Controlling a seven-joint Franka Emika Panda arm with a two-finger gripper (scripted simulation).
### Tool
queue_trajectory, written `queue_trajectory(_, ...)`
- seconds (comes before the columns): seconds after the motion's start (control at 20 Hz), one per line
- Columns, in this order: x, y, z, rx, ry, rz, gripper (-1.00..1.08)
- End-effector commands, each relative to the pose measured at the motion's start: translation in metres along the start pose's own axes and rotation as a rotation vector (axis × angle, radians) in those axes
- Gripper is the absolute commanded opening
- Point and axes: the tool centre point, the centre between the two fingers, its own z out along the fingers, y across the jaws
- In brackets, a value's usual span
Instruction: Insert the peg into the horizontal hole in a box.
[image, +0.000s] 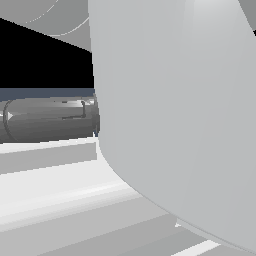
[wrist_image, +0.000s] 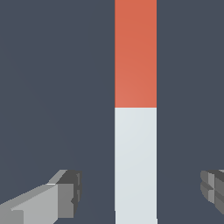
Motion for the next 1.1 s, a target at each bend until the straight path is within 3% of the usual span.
queue_trajectory(0.0,-0.001,0.001,0.0,-0.001,0.0,-0.002,1.0)
queue_trajectory(0.35,0.0,0.001,0.003,0.0,0.0,-0.001,1.0)
queue_trajectory(1.05,0.001,0.001,0.05,0.0,0.0,-0.001,1.0)
